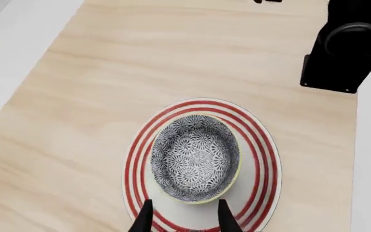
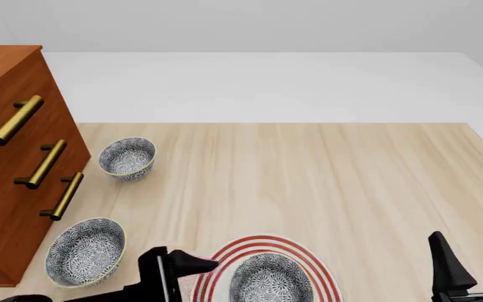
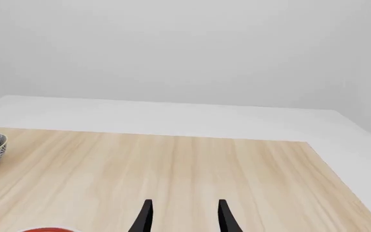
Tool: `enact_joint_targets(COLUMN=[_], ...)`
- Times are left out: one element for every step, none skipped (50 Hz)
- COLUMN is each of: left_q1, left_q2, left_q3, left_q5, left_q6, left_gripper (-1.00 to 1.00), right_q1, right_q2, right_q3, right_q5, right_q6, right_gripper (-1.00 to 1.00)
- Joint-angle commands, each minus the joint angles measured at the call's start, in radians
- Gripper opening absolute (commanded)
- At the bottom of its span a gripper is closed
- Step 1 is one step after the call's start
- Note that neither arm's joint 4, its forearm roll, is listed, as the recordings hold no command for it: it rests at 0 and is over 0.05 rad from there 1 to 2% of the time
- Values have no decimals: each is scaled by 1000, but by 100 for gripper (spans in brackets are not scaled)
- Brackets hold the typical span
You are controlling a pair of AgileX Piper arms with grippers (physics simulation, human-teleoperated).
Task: Pick up the bowl and put it in the middle on the plate.
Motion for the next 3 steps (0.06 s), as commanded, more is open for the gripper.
enact_joint_targets(left_q1=[36, 40, 45], left_q2=[-52, -59, -67], left_q3=[68, 74, 80], left_q5=[-50, -53, -54], left_q6=[-23, -24, -25], left_gripper=[100, 100, 100], right_q1=[0, 0, 0], right_q2=[0, 0, 0], right_q3=[0, 0, 0], right_q5=[0, 0, 0], right_q6=[1, 1, 2], right_gripper=[100, 100, 100])
